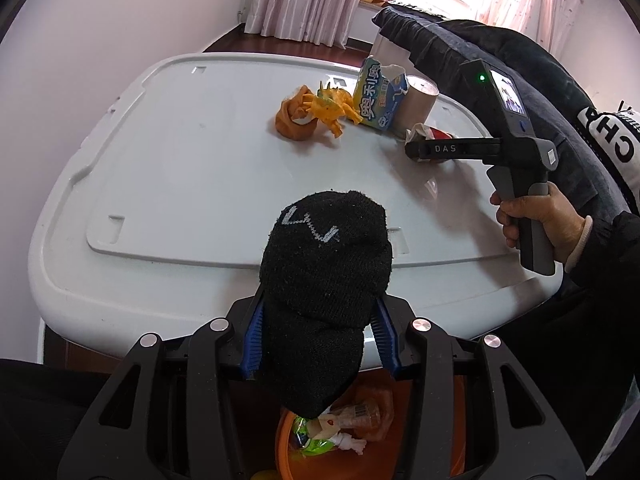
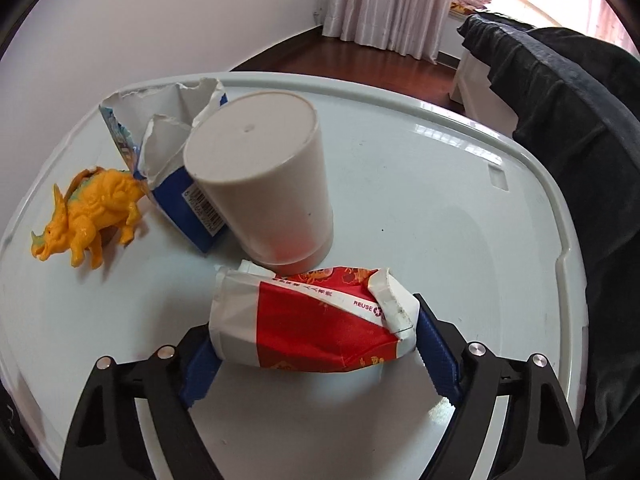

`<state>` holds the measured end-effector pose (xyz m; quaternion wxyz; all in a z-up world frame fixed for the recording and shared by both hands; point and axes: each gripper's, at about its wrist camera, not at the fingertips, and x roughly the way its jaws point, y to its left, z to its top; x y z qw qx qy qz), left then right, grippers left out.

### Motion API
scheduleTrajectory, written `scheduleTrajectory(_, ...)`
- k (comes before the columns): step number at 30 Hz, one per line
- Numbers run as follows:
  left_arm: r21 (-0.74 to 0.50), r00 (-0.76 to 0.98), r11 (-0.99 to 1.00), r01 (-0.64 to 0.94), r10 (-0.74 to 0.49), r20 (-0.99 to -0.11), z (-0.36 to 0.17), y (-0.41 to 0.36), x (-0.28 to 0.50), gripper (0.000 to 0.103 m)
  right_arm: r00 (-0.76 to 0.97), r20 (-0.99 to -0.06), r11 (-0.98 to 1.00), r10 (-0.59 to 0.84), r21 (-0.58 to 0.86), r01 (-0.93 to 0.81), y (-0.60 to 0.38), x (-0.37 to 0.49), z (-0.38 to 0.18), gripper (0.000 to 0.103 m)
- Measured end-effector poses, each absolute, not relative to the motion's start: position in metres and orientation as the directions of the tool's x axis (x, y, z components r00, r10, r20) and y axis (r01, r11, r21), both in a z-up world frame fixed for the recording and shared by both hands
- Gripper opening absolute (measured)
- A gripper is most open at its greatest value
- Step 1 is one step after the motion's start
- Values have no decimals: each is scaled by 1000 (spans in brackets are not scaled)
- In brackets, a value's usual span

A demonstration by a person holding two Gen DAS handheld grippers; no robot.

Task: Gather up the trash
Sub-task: 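Grasp the red-white wrapper with the right gripper while the left gripper holds the sock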

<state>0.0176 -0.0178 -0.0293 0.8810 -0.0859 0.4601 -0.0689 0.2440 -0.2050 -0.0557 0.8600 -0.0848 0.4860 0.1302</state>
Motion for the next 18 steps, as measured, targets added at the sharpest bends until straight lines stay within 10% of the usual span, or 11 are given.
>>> scheduleTrajectory(18, -180, 570, 983, 19, -159, -806, -33, -23, 22, 44, 531, -825, 962, 194, 53, -269, -205, 155, -28, 83)
